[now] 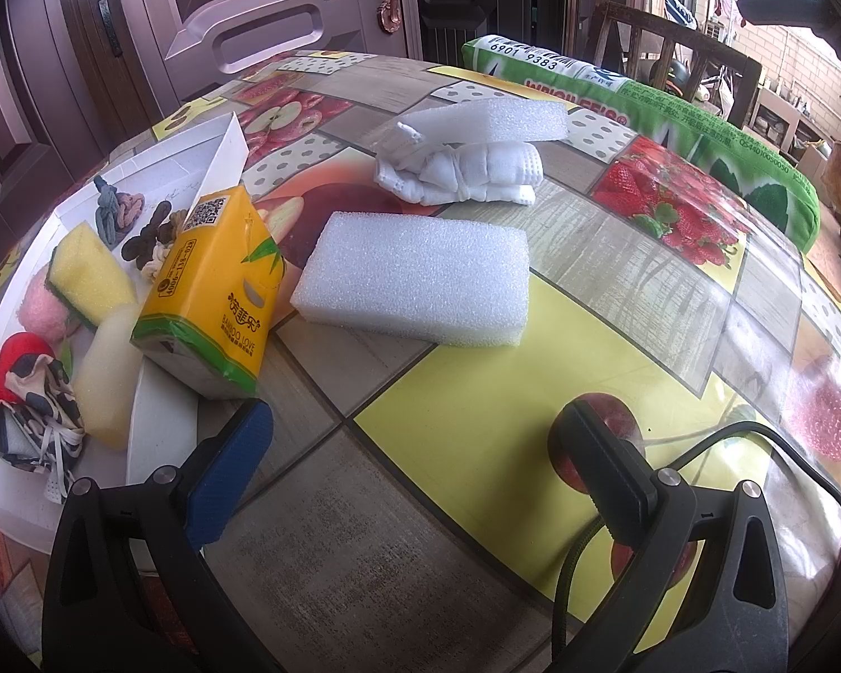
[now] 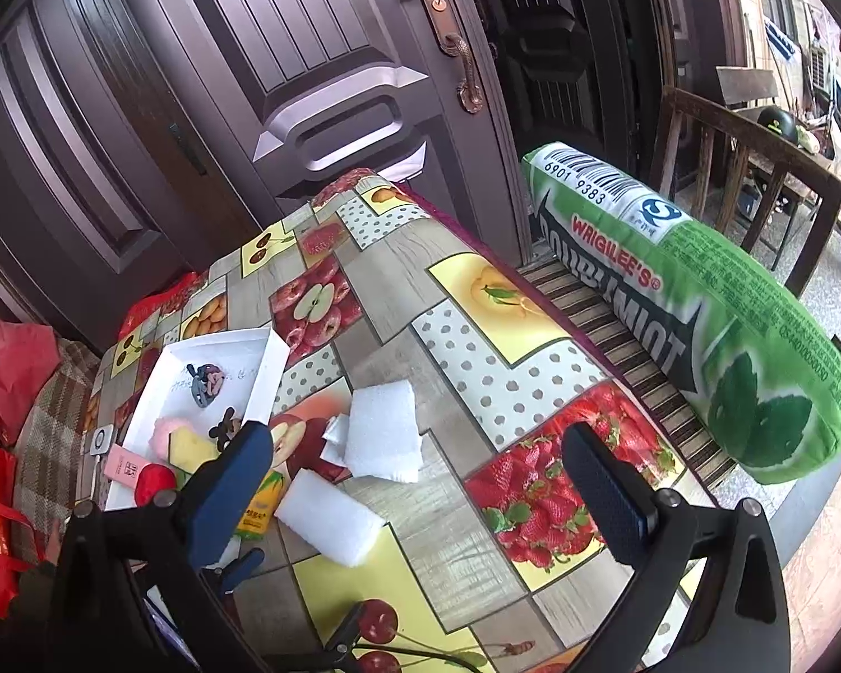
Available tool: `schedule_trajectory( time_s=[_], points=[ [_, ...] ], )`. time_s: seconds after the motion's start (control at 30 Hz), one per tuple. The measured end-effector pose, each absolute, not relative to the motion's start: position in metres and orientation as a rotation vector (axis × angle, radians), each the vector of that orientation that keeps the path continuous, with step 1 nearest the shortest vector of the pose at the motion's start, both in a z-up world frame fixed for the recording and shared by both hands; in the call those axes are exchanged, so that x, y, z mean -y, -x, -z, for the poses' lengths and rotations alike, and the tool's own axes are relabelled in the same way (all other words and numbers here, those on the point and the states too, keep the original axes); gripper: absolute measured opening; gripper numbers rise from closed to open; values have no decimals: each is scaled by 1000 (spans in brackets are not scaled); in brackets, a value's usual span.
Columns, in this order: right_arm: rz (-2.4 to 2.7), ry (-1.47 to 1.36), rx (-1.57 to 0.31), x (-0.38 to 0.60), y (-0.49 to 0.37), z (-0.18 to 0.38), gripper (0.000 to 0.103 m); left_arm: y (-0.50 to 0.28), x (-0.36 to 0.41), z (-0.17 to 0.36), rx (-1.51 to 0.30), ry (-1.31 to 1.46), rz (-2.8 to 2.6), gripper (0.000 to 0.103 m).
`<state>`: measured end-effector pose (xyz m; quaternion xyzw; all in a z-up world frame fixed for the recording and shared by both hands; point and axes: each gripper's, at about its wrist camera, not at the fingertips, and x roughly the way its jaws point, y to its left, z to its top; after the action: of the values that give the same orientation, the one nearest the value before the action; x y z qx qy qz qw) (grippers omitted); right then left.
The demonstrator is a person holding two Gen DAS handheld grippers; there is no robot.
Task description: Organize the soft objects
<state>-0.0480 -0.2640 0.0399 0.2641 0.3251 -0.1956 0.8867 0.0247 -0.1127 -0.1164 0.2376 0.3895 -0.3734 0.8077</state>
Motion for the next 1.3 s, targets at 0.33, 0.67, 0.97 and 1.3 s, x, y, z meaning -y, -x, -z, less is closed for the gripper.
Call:
schedule_trajectory(
  time_s=[0.33, 0.67, 0.97, 1.3],
  points=[
    [335, -544, -630, 264, 52, -47, 103, -25, 113, 116, -833, -508, 799, 102],
    [240, -605, -644, 268, 39, -35, 103, -25, 113, 116, -833, -509, 798, 102],
    [214, -587, -608, 269, 56, -47, 103, -24, 113, 116, -832, -509, 799, 102],
    [195, -627, -610, 280, 70, -35, 103, -24, 113, 116, -832, -509, 799, 102]
  ],
)
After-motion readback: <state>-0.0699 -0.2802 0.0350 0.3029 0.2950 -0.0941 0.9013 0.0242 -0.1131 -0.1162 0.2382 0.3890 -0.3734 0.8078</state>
